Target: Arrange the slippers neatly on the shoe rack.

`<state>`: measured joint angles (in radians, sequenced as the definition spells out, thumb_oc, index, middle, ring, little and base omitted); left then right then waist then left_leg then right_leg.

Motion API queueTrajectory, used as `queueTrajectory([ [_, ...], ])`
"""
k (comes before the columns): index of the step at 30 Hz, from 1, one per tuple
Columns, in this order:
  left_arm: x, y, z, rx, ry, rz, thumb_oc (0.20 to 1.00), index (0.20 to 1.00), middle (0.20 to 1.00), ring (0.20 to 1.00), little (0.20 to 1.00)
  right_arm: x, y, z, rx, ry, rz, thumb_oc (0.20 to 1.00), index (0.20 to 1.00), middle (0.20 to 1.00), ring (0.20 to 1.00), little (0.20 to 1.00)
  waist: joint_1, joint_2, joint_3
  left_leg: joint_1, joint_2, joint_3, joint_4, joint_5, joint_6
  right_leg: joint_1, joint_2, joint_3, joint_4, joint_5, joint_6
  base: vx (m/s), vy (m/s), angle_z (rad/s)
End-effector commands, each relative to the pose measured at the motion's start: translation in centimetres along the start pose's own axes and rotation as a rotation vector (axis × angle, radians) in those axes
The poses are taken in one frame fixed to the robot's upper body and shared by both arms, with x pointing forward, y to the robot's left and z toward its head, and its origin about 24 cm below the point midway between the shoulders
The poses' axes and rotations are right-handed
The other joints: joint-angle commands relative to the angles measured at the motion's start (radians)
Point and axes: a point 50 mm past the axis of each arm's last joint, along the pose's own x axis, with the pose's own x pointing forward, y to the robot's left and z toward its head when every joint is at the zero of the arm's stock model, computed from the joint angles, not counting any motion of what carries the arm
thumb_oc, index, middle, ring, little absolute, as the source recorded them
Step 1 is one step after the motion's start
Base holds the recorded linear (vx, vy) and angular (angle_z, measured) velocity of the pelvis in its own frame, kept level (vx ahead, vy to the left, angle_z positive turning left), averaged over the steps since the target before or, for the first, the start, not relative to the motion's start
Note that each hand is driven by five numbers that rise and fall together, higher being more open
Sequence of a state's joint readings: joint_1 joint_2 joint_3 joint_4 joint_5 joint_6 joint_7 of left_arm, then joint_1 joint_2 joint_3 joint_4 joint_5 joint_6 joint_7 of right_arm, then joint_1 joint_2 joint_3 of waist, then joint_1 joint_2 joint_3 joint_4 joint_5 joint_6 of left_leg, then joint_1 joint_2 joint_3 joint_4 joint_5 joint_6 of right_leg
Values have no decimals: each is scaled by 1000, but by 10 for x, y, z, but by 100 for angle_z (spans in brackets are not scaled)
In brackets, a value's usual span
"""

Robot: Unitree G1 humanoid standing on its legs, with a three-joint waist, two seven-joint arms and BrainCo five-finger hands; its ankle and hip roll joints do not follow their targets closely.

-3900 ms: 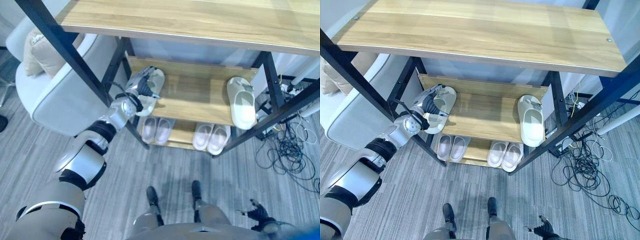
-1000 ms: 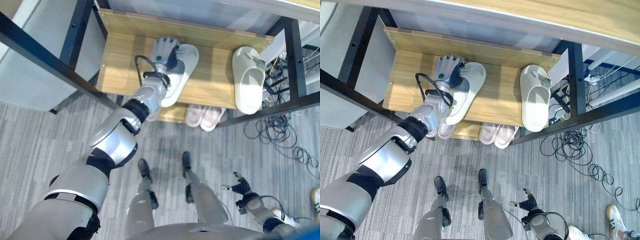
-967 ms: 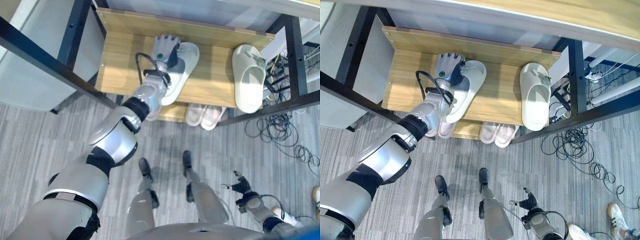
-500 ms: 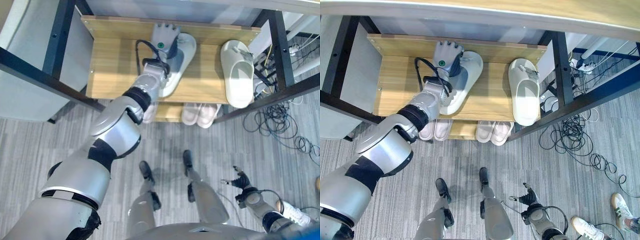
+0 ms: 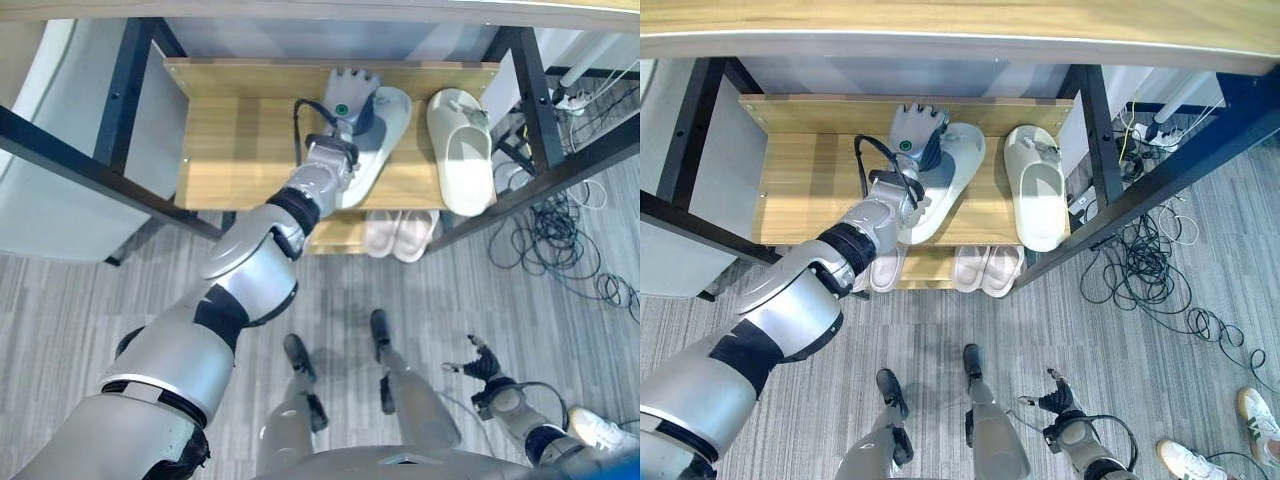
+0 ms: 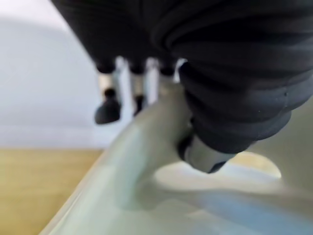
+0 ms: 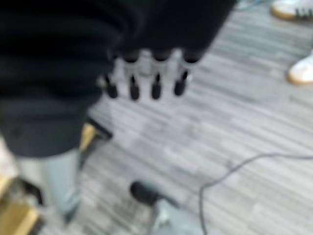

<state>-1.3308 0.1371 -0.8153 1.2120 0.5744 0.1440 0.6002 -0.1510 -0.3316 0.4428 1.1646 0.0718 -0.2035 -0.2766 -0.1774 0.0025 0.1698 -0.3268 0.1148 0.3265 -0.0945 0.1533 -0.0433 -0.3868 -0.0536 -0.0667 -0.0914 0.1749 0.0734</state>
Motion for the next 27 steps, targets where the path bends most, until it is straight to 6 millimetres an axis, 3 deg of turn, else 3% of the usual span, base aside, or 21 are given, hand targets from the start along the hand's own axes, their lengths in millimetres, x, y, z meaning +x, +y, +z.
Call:
queueTrajectory([
  [1, 31, 51, -11, -62, 96, 169, 200, 200, 200, 200, 200, 5, -32, -1, -58, -6, -88, 1000, 1000, 1000, 1000, 1000, -5, 42, 108, -18, 30, -97, 7, -41, -66, -46, -25, -58, 68, -80, 62, 20, -12, -13],
  [6, 33, 56, -8, -76, 95, 179, 200, 200, 200, 200, 200, 3, -30, -5, -69, 6, -83, 1000, 1000, 1000, 1000, 1000, -14, 45, 113, -20, 33, -89, 7, -41, -66, -58, -24, -53, 72, -80, 60, 8, -13, -10],
  [11, 31, 50, 0, -205, 126, 155, 200, 200, 200, 200, 200, 4, -29, -4, -63, 4, -87, 1000, 1000, 1000, 1000, 1000, -16, 46, 113, -24, 32, -88, 7, -42, -64, -67, -21, -51, 74, -79, 57, 1, -5, -1],
  [12, 31, 49, 3, -227, 128, 152, 448, 448, 448, 448, 448, 4, -30, -4, -64, 6, -87, 1000, 1000, 1000, 1000, 1000, -16, 47, 113, -25, 31, -88, 7, -42, -64, -67, -22, -51, 74, -78, 56, 0, 0, 0],
  [13, 31, 49, 3, -227, 128, 152, 1000, 1000, 1000, 1000, 1000, 4, -30, -4, -64, 6, -87, 1000, 1000, 1000, 1000, 1000, -16, 47, 113, -25, 31, -88, 7, -42, -64, -67, -22, -51, 74, -78, 56, 0, 0, 0],
  [17, 33, 52, 6, -346, 154, 156, 1000, 1000, 1000, 1000, 1000, 4, -33, -6, -65, 15, -102, 1000, 1000, 1000, 1000, 1000, -13, 55, 114, -28, 29, -92, 7, -42, -62, -72, -25, -57, 76, -76, 55, 0, 0, 0],
  [27, 35, 59, -6, -438, 208, 188, 1000, 1000, 1000, 1000, 1000, 3, -33, -10, -53, 36, -100, 1000, 1000, 1000, 1000, 1000, -8, 63, 108, -20, 21, -108, 7, -43, -61, -52, -29, -72, 72, -78, 55, 0, 0, 0],
])
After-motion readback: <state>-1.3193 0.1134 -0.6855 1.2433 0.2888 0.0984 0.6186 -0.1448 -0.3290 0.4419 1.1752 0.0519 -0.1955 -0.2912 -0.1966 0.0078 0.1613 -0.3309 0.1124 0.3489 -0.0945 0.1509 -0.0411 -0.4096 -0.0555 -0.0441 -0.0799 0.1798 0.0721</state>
